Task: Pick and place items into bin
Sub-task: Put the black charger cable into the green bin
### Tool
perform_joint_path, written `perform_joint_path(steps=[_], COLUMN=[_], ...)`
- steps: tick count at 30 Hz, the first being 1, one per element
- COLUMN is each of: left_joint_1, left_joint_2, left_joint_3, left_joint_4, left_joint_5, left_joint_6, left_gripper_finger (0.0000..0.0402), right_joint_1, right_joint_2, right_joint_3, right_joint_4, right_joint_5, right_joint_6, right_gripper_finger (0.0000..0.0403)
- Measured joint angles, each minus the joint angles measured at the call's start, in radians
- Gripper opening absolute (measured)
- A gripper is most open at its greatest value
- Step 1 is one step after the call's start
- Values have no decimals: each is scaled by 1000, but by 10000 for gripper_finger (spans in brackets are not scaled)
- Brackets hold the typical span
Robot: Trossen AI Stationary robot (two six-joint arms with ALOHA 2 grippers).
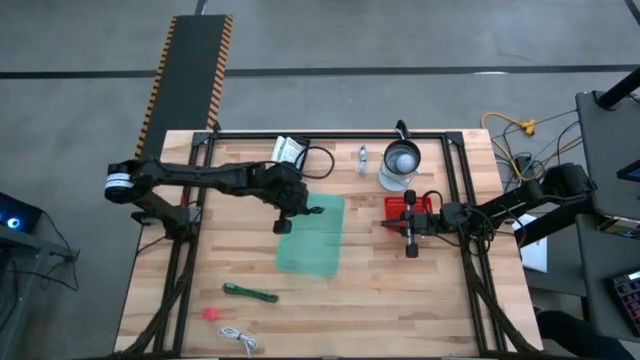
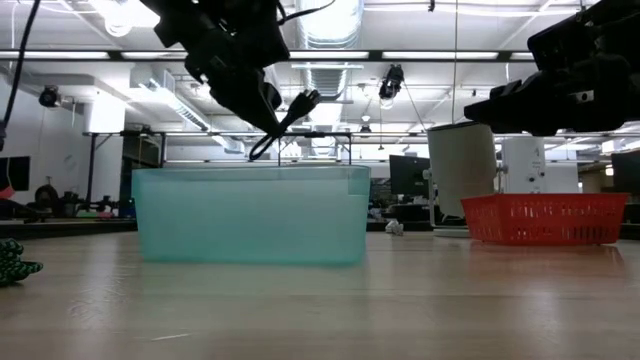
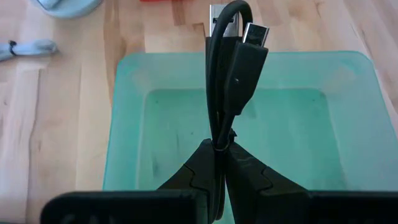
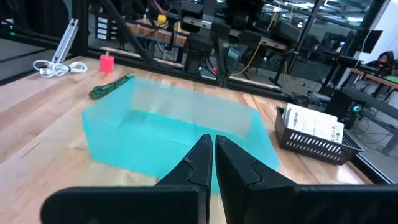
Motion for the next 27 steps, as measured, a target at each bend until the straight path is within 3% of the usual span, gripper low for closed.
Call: perform_joint_path(steps=[20,27], left_joint_1=[-9,-6], left_joint_2=[92,138], left_joint_3=[20,20], left_joint_4=[-25,-24], left_joint_5=[-9,-95], left_joint_6=[-2,0], left_gripper_finger=[11,11], right_joint_1=[0,0], right_joint_2=[0,0], right_joint_3=[0,0], right_joint_4=[3,5], right_joint_5=[0,1], right_joint_6=[0,0], right_gripper_finger=[9,9])
